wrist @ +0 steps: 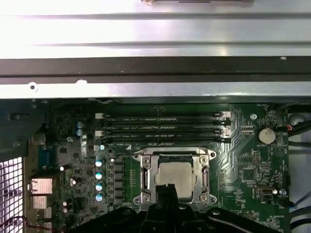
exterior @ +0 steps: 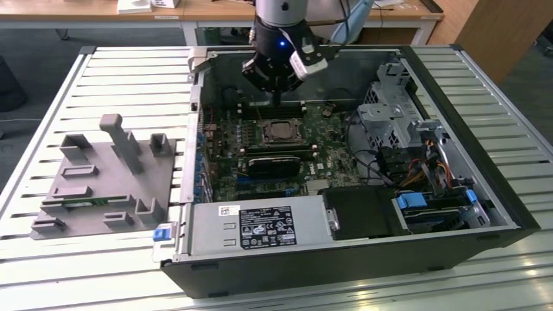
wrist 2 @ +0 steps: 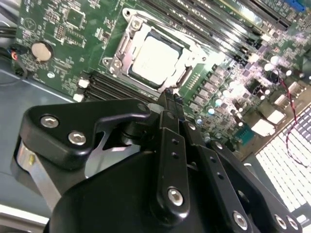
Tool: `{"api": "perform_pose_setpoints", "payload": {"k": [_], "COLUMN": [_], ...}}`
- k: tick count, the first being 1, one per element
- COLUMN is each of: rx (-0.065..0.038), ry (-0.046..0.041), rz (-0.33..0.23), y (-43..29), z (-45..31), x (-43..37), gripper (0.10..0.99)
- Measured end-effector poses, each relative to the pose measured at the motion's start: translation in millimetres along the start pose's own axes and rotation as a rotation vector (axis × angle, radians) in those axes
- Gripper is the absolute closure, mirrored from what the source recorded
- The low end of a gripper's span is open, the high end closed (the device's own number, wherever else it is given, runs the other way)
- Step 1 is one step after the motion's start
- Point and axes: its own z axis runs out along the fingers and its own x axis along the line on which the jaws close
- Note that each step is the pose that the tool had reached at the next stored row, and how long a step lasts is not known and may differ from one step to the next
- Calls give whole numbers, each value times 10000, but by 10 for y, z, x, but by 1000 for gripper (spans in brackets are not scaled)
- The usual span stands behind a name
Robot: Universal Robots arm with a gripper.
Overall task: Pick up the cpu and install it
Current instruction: 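Install the first cpu locking lever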
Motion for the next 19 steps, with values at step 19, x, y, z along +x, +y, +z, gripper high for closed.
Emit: {"api": "perform_pose_setpoints", "payload": {"k": [19], "rx": [-10], "ry": [-1], "rz": [0], "y": [1], "z": [16], "x": [206], "gripper": [980]}}
